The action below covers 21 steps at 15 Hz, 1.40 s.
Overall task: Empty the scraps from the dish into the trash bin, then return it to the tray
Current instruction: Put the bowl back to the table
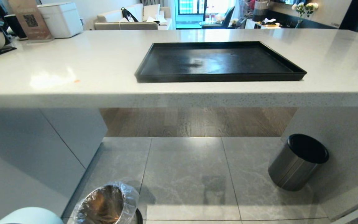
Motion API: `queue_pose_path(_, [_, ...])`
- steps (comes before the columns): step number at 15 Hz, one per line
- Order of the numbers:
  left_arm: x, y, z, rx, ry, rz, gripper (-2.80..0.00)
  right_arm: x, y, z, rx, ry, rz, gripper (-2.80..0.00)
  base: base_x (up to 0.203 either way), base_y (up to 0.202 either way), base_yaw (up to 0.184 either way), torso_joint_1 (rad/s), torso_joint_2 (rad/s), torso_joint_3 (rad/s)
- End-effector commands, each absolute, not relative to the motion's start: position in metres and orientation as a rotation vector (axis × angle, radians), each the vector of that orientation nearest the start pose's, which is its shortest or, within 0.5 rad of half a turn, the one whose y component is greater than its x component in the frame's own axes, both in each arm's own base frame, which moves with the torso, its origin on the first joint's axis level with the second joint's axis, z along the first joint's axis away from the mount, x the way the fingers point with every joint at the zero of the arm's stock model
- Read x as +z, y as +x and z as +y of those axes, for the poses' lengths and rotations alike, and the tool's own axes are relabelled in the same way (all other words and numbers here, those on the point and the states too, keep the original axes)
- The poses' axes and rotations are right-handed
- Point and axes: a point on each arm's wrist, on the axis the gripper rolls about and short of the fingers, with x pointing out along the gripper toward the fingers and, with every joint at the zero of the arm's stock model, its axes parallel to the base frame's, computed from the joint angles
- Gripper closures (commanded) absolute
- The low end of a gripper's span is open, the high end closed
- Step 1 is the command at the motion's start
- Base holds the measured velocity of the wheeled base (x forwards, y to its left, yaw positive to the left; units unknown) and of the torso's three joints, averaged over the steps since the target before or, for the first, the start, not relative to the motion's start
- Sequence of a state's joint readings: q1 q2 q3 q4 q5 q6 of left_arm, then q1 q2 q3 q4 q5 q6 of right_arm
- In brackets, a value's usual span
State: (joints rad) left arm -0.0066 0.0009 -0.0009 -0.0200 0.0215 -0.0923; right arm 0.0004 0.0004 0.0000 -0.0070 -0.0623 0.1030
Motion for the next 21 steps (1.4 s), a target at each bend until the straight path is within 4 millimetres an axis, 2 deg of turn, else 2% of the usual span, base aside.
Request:
queue_pose_path(1, [0.0777, -0.0227, 0.0006, 0.016, -0.094, -0.021, 0.0, 0.0761, -0.0228, -0.0014, -0.061, 0.104, -0.009, 0.0, 0.0, 0.0, 0.0, 0.0, 0.0, 0.0])
queue_pose_path(21, [0.0777, -0.0227, 0.0006, 0.014, -0.094, -0.021, 0.0, 0.0761, -0.0228, -0.0014, -0.061, 0.103, -0.009, 0.0, 0.0, 0.0, 0.0, 0.0, 0.0, 0.0])
